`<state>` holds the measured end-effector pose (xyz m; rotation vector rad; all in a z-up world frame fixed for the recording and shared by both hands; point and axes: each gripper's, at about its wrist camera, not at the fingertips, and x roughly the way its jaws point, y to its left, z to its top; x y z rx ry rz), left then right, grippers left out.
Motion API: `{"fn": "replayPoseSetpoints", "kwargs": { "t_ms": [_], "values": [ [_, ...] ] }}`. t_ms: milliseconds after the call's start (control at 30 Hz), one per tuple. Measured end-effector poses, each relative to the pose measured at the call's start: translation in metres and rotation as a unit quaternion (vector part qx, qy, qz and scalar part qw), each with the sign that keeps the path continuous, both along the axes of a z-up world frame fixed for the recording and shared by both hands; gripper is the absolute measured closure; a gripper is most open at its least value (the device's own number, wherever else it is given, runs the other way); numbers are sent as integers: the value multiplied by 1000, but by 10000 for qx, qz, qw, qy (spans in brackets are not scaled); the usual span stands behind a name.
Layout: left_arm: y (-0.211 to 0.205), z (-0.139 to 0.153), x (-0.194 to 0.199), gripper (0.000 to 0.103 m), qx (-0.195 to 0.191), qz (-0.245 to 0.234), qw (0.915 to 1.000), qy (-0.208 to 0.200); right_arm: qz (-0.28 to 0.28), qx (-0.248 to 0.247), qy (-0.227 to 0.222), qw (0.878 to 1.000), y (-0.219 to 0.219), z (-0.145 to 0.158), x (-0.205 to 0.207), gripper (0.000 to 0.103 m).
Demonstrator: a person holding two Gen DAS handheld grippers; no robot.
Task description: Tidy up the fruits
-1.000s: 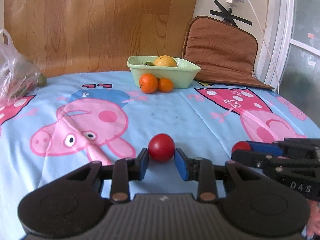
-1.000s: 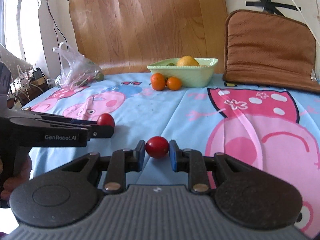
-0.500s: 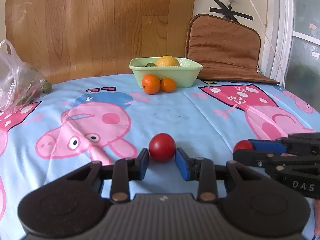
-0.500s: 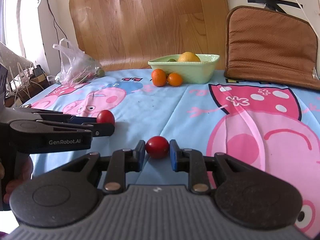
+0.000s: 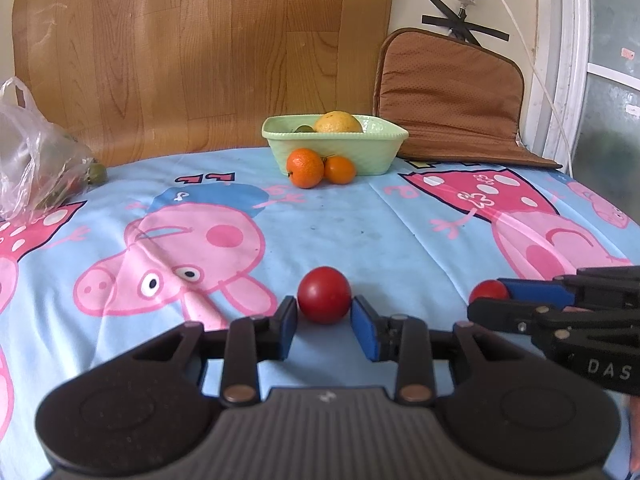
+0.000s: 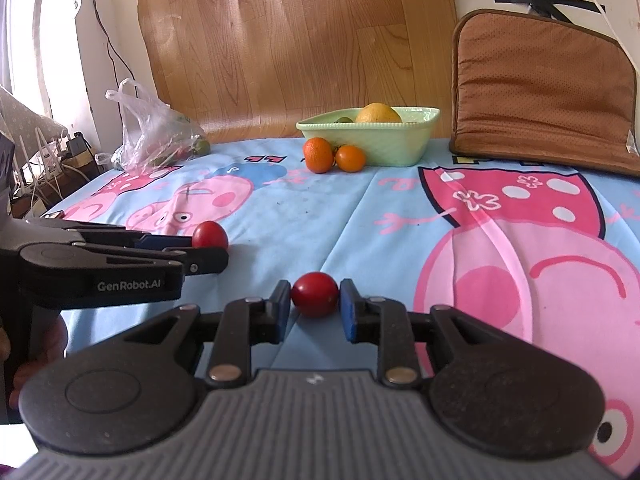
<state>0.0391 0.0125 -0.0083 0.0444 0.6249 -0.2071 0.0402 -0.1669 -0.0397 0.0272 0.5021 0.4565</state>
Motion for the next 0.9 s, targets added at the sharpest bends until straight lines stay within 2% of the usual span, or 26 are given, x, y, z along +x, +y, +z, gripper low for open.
{"fn": "replayPoseSetpoints", "kwargs": {
  "t_ms": [533,900],
  "values": [
    [2,0,0,68,-58,33,10000,20,-7,18,15,10000,-1,0,0,73],
    [4,0,0,63,-144,-27,9999,40,1,-94,3,10000,3,1,0,71]
  ]
}}
